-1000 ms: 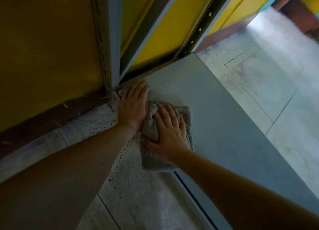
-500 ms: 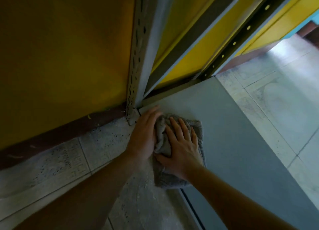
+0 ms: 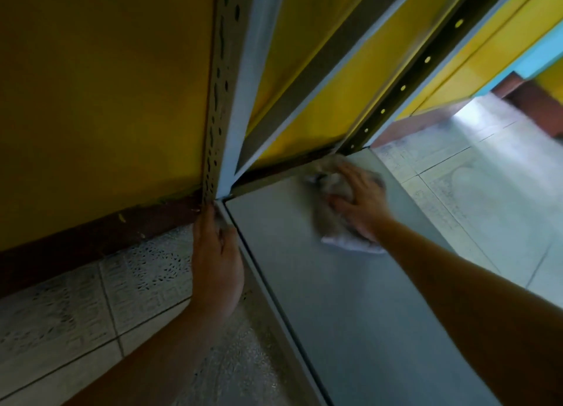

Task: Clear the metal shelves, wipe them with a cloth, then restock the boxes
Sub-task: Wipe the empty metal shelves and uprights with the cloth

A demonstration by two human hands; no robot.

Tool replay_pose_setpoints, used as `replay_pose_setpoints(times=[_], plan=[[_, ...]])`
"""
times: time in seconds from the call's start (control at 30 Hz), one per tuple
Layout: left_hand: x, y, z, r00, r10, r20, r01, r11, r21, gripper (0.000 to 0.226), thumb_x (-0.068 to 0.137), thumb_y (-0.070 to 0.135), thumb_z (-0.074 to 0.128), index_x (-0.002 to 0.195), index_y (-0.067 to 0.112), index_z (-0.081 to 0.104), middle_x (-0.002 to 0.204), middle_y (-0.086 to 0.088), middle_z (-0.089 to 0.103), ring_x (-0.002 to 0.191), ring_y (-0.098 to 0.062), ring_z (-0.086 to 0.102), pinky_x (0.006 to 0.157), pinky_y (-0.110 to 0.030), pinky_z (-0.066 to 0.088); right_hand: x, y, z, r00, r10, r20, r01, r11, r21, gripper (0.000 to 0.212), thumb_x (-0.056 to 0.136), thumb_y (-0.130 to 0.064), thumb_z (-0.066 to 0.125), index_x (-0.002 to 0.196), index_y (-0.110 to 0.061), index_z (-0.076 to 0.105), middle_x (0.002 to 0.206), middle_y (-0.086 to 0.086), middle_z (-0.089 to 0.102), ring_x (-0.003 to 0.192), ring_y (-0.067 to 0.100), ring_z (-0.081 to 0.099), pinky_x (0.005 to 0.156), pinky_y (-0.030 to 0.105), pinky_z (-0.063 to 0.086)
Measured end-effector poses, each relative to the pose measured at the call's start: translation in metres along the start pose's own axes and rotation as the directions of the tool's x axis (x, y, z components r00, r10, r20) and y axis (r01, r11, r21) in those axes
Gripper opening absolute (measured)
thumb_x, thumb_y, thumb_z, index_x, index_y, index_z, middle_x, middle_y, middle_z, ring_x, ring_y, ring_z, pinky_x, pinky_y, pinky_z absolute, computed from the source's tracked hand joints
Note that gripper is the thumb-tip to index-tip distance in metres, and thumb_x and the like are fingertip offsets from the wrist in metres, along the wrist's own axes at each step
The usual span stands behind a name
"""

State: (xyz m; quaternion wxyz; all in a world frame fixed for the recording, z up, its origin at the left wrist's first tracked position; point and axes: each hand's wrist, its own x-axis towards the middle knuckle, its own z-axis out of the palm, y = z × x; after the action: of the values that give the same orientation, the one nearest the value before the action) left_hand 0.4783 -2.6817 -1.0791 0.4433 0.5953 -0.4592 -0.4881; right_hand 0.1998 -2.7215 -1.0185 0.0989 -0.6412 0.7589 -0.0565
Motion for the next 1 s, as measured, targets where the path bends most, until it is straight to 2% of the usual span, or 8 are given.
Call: replay_pose_setpoints(times=[0.13,0.3,0.63,0.7,0.8,0.87,0.93,1.0], plan=[[-0.007,-0.003,0.006,0.992,-0.020,0.122,0.024,0.999,-0.031,0.061,0.106,0.036,0.038,0.160,0.040,0.008,0.167,0.017,0.008,0.151,-0.003,0.014,0.120,-0.025,0.015,0.052,0.079,-0.016,0.932,0.363,0.015,-0.362,0.932,-0.022,0.084,0.088,-0.085,0.030,0.156,-0.037,0.022,0.161,0.005,0.031,0.144,0.035,0.034,0.115,0.060,0.027],[-0.003,-0.005,0.010,0.972,-0.150,0.181,0.174,0.977,-0.126,0.059,0.106,0.041,0.037,0.152,0.056,0.003,0.166,0.021,0.006,0.151,-0.005,0.015,0.126,-0.041,0.015,0.067,0.078,-0.008,0.912,0.409,-0.041,-0.410,0.912,-0.024,0.078,0.093,-0.077,0.030,0.155,-0.030,0.025,0.156,0.011,0.036,0.140,0.040,0.037,0.113,0.063,0.027],[0.000,0.000,-0.032,0.936,-0.045,0.349,0.068,0.996,-0.052,0.058,0.106,0.046,0.042,0.158,0.043,0.017,0.166,0.014,0.021,0.151,-0.012,0.024,0.123,-0.041,0.026,-0.060,-0.112,0.025,0.979,-0.178,0.104,0.187,0.979,-0.079,0.094,0.083,-0.077,0.026,0.162,-0.031,0.008,0.170,-0.004,0.006,0.156,0.019,0.001,0.126,0.052,0.008],[-0.001,-0.007,-0.051,0.967,-0.009,0.256,0.029,0.997,-0.073,0.046,0.105,0.045,0.046,0.150,0.041,0.038,0.152,0.014,0.045,0.140,-0.012,0.044,0.112,-0.039,0.041,-0.083,-0.158,0.045,0.949,-0.294,0.112,0.304,0.948,-0.092,0.099,0.086,-0.076,0.037,0.162,-0.025,-0.001,0.171,-0.001,-0.002,0.157,0.021,-0.006,0.126,0.052,0.003],[-0.006,0.001,-0.085,0.998,0.067,-0.001,-0.067,0.991,0.118,0.031,0.105,0.017,0.050,0.135,0.022,0.048,0.133,0.003,0.052,0.120,-0.016,0.054,0.092,-0.028,0.043,-0.081,-0.200,0.063,0.981,-0.186,0.064,0.190,0.979,-0.067,0.109,0.086,-0.075,0.047,0.162,-0.016,-0.004,0.170,0.005,-0.002,0.157,0.027,-0.005,0.125,0.056,0.005],[-0.008,0.010,-0.107,0.971,0.239,0.007,-0.229,0.919,0.322,0.039,0.099,0.008,0.057,0.136,0.016,0.046,0.135,0.000,0.046,0.119,-0.012,0.048,0.097,-0.030,0.042,-0.074,-0.203,0.057,0.988,-0.129,0.085,0.122,0.989,0.081,0.120,0.079,-0.075,0.061,0.162,-0.014,-0.001,0.170,0.004,0.000,0.156,0.024,-0.003,0.125,0.055,0.005],[-0.007,0.025,-0.118,0.874,0.396,0.283,-0.486,0.732,0.477,0.056,0.093,0.008,0.065,0.143,0.018,0.042,0.145,0.003,0.040,0.130,-0.011,0.041,0.110,-0.033,0.038,-0.077,-0.187,0.036,0.988,-0.142,0.059,0.120,0.952,0.281,0.125,0.073,-0.075,0.067,0.162,-0.013,0.003,0.170,0.005,0.002,0.156,0.022,0.001,0.127,0.051,0.005],[0.001,0.036,-0.113,0.710,0.385,0.590,-0.699,0.490,0.521,0.078,0.093,0.020,0.067,0.157,0.022,0.024,0.163,0.008,0.018,0.150,-0.012,0.019,0.122,-0.034,0.023,-0.093,-0.164,0.024,0.979,-0.193,0.070,0.178,0.967,0.181,0.125,0.072,-0.083,0.052,0.162,-0.012,0.001,0.170,0.006,-0.003,0.156,0.022,-0.003,0.128,0.046,0.000]])
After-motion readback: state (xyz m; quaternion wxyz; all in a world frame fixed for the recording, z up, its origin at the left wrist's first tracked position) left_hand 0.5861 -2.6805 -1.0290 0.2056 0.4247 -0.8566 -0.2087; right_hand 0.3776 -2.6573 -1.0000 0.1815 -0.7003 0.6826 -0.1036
